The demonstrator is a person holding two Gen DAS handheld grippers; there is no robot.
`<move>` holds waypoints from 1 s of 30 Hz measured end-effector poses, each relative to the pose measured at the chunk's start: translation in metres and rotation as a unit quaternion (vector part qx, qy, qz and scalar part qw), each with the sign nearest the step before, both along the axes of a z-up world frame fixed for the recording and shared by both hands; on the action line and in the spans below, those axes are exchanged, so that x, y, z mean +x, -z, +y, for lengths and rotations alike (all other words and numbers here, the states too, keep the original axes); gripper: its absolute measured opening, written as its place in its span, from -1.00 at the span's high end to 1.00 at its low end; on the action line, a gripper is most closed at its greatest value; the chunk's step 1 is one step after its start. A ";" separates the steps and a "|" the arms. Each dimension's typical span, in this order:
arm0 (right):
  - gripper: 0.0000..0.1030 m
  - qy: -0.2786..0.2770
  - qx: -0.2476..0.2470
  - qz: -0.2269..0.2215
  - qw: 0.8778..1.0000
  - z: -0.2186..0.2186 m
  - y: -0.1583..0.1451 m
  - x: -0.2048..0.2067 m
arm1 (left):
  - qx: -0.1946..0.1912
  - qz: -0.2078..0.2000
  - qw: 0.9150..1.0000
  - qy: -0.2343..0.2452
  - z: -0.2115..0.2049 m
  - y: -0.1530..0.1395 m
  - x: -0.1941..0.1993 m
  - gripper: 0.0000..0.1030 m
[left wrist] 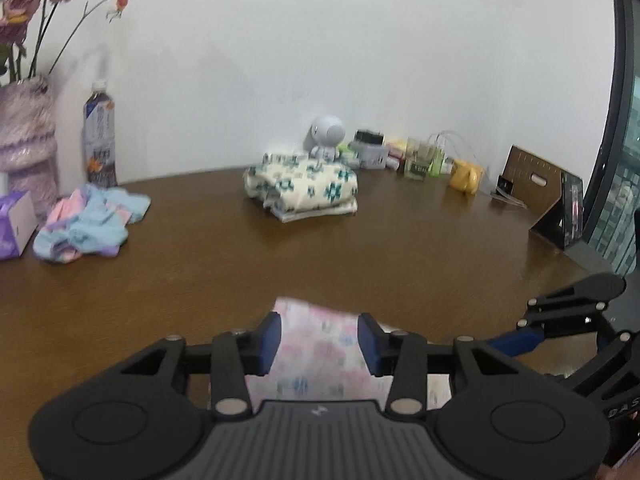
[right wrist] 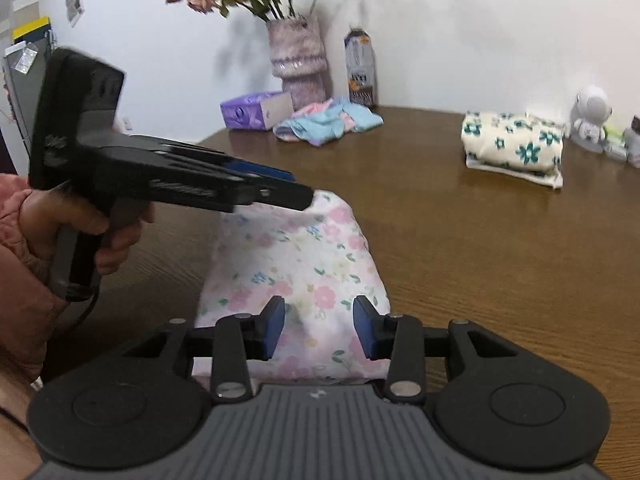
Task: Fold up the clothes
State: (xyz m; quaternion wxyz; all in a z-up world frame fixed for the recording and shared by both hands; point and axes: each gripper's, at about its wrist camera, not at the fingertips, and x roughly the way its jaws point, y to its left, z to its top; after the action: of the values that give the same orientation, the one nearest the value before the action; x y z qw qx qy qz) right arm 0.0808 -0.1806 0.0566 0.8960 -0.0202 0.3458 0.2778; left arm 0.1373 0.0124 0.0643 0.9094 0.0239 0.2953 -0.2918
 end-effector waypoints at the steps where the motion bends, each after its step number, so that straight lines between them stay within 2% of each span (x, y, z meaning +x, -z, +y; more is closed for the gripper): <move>1: 0.21 -0.005 -0.001 0.000 1.000 0.002 -0.001 -0.002 | 0.007 0.007 1.000 0.001 -0.001 0.004 -0.001 0.25; 5: 0.20 -0.022 -0.007 0.001 1.000 0.009 0.000 -0.009 | 0.018 0.023 1.000 -0.009 0.000 0.017 -0.008 0.22; 7: 0.21 -0.018 -0.025 0.009 1.000 0.014 0.008 -0.010 | 0.009 0.014 1.000 -0.011 0.007 0.013 -0.016 0.17; 12: 0.20 -0.009 -0.016 -0.011 1.000 0.005 -0.003 -0.028 | 0.003 -0.003 1.000 -0.022 0.015 0.006 -0.034 0.17; 16: 0.20 -0.018 -0.024 -0.003 1.000 0.011 0.003 -0.033 | 0.029 0.023 0.999 -0.026 0.007 0.019 -0.033 0.21; 18: 0.20 -0.020 -0.036 0.002 0.999 0.016 0.009 -0.033 | 0.021 0.022 0.999 -0.026 0.009 0.018 -0.036 0.21; 21: 0.20 -0.012 -0.043 0.005 0.999 0.016 0.011 -0.034 | -0.006 -0.007 0.999 -0.035 0.023 0.005 -0.041 0.13; 23: 0.20 0.000 -0.027 0.003 1.000 0.007 0.004 -0.037 | -0.003 -0.018 0.998 -0.059 0.032 0.001 -0.036 -0.07; 25: 0.20 0.012 -0.008 0.005 1.000 -0.003 -0.002 -0.039 | -0.003 -0.014 0.998 -0.068 0.039 0.002 -0.025 -0.08; 30: 0.20 0.016 0.081 0.086 0.993 -0.015 0.008 -0.029 | -0.040 0.044 0.997 -0.054 0.049 0.017 0.010 -0.03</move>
State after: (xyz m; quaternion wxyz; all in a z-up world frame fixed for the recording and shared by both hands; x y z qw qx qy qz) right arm 0.0522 -0.1957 0.0487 0.8660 0.0815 0.3979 0.2916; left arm 0.1471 0.0614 0.0476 0.9101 -0.0417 0.3241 -0.2547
